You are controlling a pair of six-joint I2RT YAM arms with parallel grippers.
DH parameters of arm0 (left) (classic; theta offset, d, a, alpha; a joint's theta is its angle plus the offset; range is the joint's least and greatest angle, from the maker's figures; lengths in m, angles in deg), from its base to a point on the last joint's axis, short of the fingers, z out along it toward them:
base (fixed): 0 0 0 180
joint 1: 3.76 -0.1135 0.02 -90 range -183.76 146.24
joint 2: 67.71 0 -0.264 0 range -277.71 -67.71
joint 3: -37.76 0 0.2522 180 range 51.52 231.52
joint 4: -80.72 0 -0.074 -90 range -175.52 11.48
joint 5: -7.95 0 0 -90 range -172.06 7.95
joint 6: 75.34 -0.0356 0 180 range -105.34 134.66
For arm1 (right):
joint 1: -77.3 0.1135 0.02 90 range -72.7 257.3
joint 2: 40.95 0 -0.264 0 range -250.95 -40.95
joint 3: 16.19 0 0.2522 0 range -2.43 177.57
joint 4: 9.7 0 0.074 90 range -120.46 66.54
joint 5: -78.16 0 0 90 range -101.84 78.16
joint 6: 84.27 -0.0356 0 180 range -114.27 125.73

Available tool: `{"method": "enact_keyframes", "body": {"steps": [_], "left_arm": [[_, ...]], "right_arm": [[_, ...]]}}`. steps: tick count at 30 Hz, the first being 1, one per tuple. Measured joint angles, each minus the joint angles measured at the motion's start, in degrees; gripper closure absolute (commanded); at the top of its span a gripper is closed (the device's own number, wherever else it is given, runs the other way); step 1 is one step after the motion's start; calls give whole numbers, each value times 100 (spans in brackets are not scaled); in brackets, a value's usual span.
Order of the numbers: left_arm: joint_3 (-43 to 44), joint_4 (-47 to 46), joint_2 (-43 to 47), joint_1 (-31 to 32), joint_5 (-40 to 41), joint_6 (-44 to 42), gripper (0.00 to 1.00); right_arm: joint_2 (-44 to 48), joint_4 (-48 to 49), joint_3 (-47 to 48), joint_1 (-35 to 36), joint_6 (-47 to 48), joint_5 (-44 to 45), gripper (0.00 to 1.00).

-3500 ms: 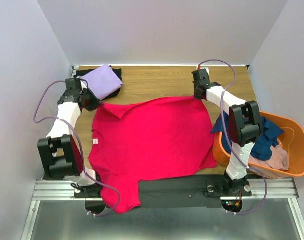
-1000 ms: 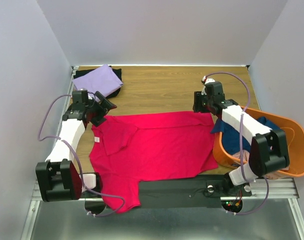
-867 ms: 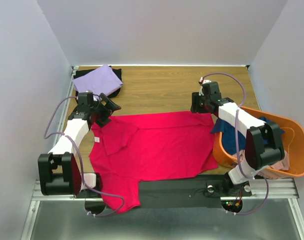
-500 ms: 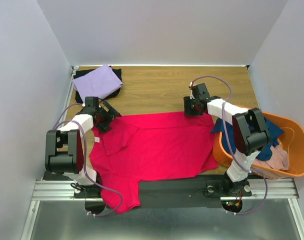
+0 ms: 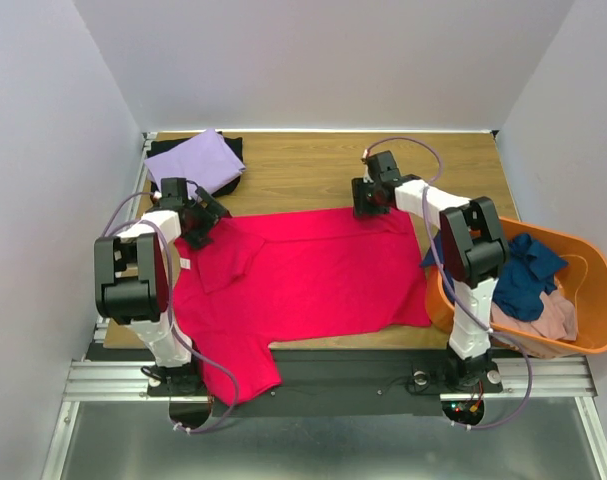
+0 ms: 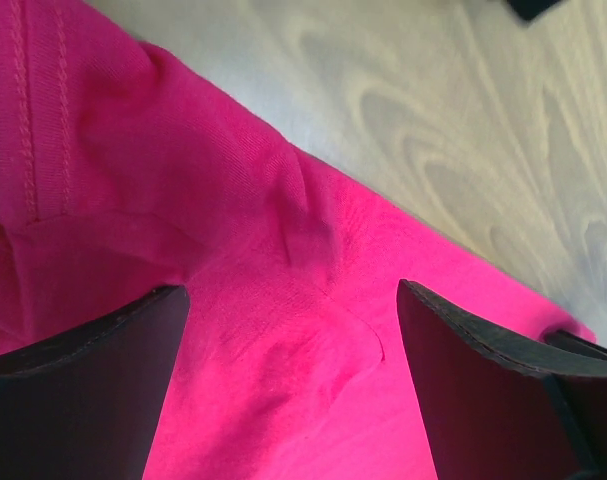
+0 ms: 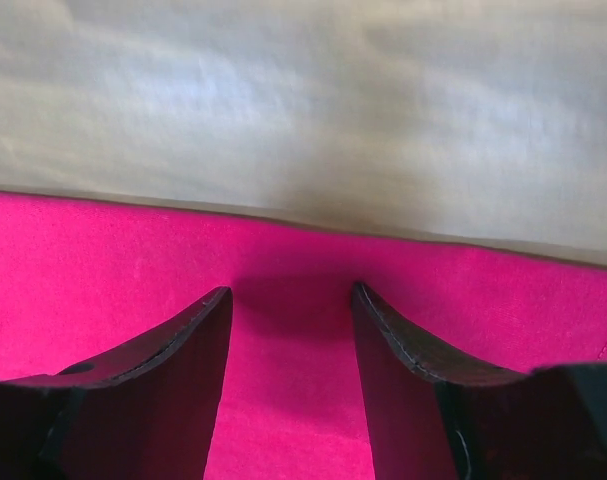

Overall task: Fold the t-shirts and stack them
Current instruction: Fold the tshirt

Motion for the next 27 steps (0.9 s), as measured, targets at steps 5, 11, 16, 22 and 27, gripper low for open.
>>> {"method": "enact_keyframes", "body": {"steps": [5,11,16,22,27], "left_arm": [[754,-7,-621,-28,72,-240,2],[1620,267,-1176,-33,350,-608,2],[1845,562,-1178,-35,542,-824,2],[1875,750,-826,-35,557,-920,2],[1810,686,-411,-33,402,-922,2]], "right_arm": [[-623,-116,914,2,0,-15,43],[-1132,-481,1838,2,-2,-31,36],[-1054,-730,2083,2,26,131,30],[-179,-892,1440,-81,-50,498,31],[509,-927,684,-398,-310,699,33]]}}
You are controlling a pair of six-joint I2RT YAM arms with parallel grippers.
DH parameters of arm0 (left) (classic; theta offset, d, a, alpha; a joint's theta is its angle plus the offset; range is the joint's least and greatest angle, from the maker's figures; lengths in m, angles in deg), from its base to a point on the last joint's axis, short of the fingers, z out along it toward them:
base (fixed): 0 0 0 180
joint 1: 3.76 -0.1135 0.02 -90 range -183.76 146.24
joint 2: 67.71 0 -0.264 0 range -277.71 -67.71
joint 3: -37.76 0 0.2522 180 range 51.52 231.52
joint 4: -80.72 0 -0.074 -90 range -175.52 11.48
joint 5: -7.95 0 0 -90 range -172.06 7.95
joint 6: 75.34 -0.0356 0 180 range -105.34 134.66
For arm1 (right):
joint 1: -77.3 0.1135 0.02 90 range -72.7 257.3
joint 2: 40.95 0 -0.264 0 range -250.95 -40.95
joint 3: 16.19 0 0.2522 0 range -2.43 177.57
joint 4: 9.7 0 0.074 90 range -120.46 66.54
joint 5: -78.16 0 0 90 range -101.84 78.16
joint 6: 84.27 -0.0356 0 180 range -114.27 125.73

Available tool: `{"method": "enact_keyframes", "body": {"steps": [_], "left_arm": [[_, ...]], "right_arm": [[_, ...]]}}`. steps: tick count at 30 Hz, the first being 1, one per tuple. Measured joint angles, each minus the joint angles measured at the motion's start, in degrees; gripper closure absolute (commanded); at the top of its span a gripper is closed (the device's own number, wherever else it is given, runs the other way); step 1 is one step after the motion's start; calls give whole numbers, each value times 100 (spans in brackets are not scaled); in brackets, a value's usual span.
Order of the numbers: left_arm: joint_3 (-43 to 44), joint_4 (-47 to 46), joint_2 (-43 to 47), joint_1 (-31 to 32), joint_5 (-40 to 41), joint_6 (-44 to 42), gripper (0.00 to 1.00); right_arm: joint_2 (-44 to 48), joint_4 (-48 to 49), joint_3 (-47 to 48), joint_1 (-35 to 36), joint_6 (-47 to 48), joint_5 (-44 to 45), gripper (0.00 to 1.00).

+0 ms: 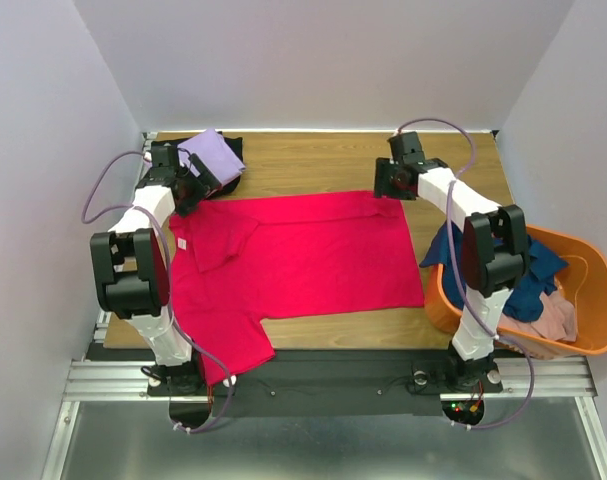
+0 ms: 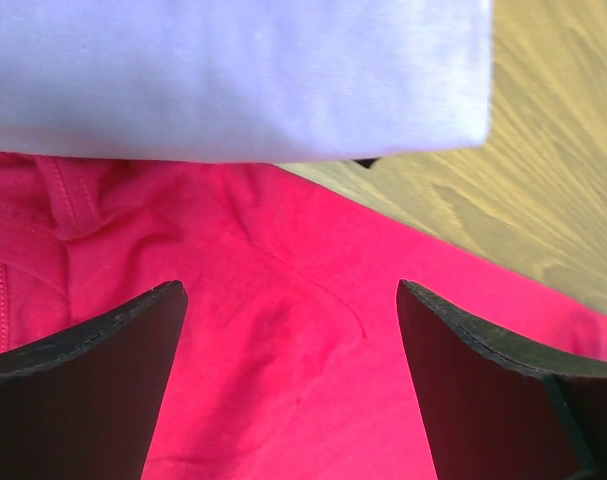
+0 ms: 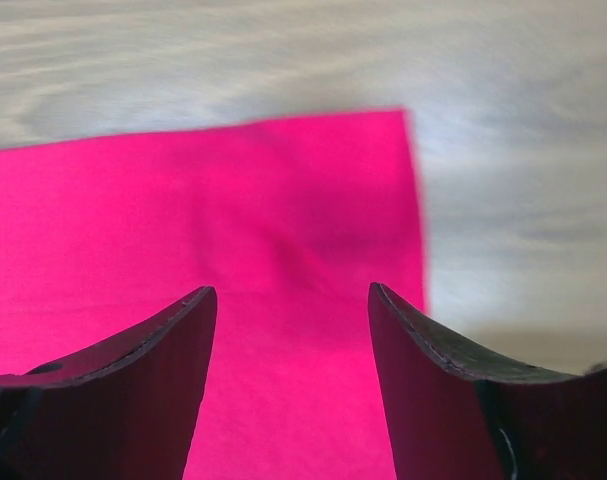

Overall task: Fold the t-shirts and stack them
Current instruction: Fold the tshirt

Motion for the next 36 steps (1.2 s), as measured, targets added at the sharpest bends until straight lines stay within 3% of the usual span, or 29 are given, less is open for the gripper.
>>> {"method": "enact_keyframes", "body": {"steps": [8,36], "left_arm": [[-57,-55,83,190,-101,-195,2],[-81,-195,-793,264,-52,-649,2]], "right_arm": [[151,-142,-640,-262,-356,223,38],[-540,-142,-282,-240,-743,643,49]]}}
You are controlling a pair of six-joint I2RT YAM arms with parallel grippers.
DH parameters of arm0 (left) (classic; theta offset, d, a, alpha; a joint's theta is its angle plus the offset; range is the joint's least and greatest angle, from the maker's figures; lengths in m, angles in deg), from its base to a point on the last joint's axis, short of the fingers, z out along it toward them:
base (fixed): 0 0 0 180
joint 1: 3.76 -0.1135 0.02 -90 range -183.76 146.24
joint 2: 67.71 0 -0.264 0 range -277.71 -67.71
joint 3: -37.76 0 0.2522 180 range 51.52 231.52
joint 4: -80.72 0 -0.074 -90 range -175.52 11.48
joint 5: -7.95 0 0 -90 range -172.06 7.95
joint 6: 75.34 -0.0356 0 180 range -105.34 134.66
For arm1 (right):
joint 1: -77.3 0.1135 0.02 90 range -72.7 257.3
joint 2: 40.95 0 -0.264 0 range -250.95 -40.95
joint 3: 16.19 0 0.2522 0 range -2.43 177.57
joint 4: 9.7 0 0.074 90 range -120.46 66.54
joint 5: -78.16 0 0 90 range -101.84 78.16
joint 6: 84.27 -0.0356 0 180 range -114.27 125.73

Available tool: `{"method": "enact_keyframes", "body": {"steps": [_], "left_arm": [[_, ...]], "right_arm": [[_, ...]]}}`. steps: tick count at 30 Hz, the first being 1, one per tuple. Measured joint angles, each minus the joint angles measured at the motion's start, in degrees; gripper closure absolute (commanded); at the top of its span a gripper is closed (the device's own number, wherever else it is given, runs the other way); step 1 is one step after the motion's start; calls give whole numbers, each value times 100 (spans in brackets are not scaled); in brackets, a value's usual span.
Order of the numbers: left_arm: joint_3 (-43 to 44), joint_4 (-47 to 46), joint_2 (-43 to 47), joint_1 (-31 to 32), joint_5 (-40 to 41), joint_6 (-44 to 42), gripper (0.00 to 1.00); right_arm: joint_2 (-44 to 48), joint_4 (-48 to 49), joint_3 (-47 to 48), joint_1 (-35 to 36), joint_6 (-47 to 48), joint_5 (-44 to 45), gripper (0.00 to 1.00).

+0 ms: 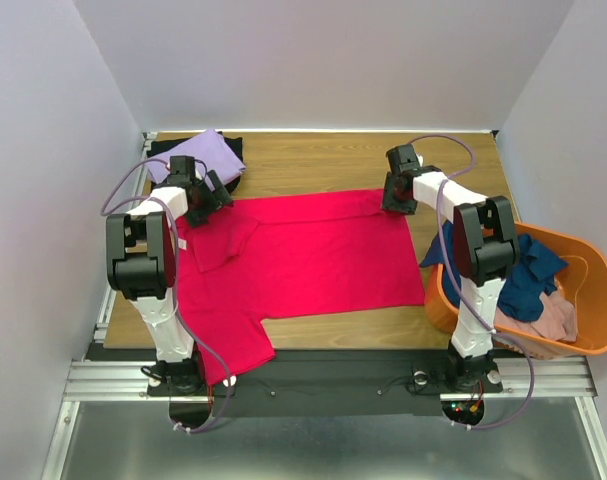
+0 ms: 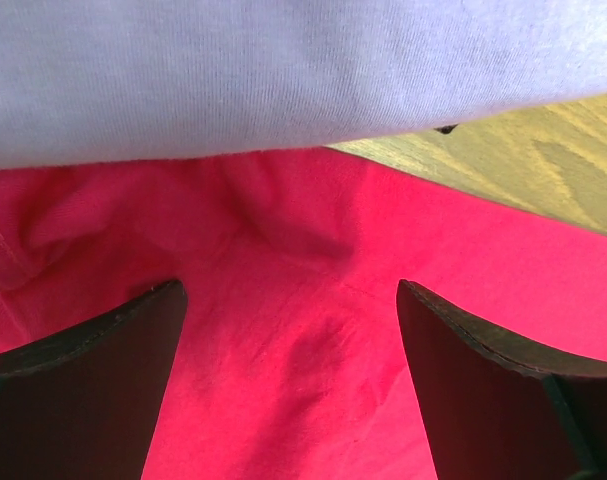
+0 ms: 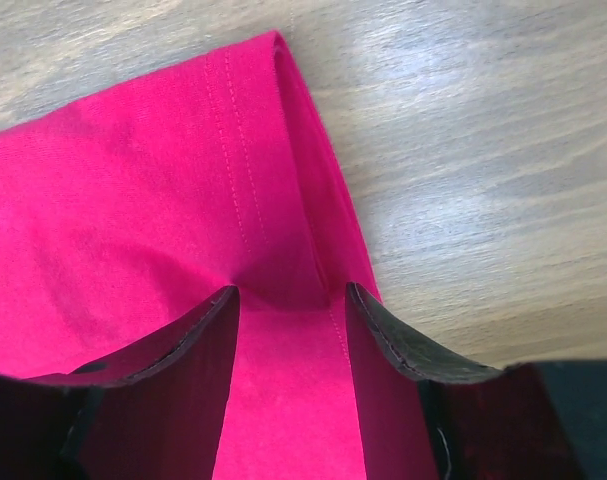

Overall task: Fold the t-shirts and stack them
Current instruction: Fold the tshirt

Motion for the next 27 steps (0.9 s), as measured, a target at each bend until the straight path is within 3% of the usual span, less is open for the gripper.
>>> {"method": "enact_keyframes", "body": {"steps": [8,12,13,15,27], "left_arm": [[96,149,-11,-4,72,-146,2],[138,175,-63,-42,72,-201,2],[149,184,-81,-68,68,-210,2],[184,201,-109,-118,57,-245,2],[234,144,-170,-649,-188,-350,2]], "right_arm": [[-28,2,2,0,2,11,61],[-109,24,9,0,-37,-20,73],[-109,28,17,0,-52,-24,81],[-109,33,17,0,-70,-44,90],[-96,-400,343,-2,175,238,92]]}}
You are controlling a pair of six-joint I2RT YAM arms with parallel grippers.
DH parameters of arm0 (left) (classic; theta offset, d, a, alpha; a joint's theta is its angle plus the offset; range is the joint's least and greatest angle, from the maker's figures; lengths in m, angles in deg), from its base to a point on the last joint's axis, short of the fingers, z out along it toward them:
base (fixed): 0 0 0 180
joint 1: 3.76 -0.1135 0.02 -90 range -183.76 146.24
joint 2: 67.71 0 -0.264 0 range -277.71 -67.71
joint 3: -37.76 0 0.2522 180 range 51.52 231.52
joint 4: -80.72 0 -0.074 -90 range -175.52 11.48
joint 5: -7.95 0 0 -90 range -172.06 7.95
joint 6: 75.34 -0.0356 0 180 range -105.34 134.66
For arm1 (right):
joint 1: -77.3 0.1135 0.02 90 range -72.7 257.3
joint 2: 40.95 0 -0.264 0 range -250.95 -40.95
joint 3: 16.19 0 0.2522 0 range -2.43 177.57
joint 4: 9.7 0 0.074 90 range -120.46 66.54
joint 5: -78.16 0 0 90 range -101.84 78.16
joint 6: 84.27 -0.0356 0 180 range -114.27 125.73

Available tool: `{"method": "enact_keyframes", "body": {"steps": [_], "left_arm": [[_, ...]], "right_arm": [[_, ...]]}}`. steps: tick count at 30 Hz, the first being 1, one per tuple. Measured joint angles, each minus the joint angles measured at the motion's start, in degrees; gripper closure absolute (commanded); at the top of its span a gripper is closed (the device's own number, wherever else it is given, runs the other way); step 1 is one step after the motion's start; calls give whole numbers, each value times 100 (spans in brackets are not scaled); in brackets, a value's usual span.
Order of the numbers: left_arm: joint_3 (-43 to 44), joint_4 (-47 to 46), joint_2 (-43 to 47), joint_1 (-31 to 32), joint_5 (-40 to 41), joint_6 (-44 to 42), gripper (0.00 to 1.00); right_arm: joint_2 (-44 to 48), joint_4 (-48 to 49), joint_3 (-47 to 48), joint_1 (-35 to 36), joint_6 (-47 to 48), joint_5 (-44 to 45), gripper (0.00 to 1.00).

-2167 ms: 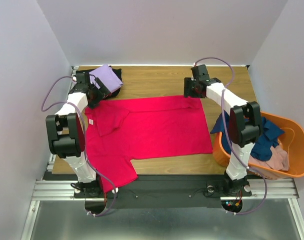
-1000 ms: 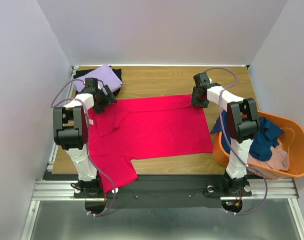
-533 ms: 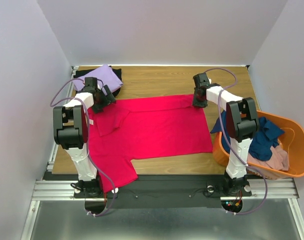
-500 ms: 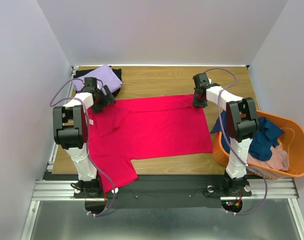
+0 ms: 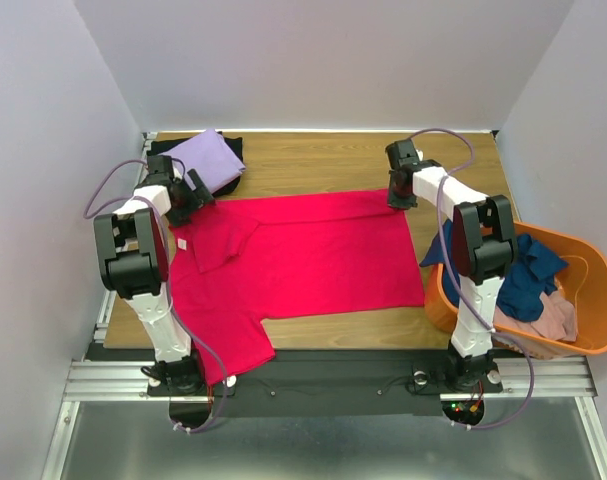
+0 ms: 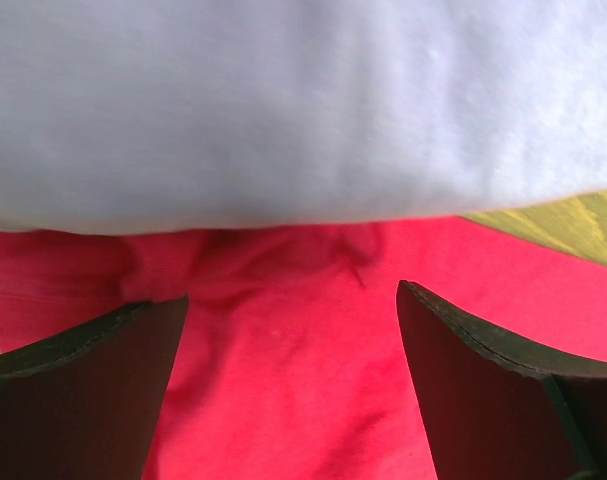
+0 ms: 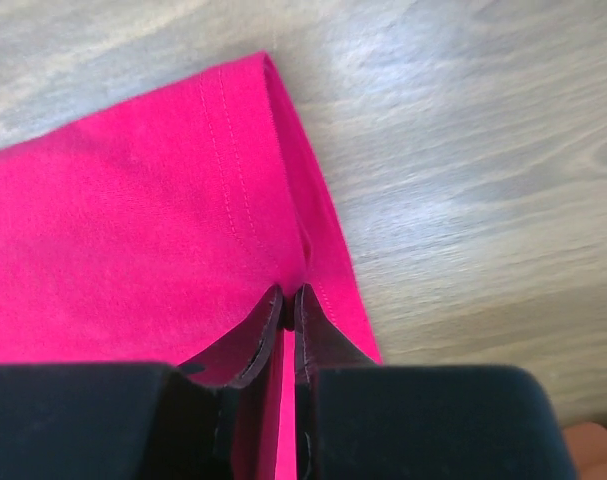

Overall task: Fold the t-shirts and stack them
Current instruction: Fold the tshirt

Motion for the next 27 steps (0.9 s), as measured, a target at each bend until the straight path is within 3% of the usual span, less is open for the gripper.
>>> {"method": "enact_keyframes", "body": {"steps": [16,18,19,22,27], "left_arm": [[15,-87,-55,-179,-162,-212,2],[17,-85,-55,-177,-157,-245,2],[20,-85,-50,-177,-151,-264,2],[20,-35,-4,-144,15,-350,2],[-256,155,717,258,789,-546,2]], "right_arm": [[42,-743,361,-122,170,173,90],[31,-789,361,-125,164,184,83],[9,-800,365,-129,155,188,67],[-131,-868,492,-149,157,225,43],[-216,-981,715,-254,177,122,39]]}}
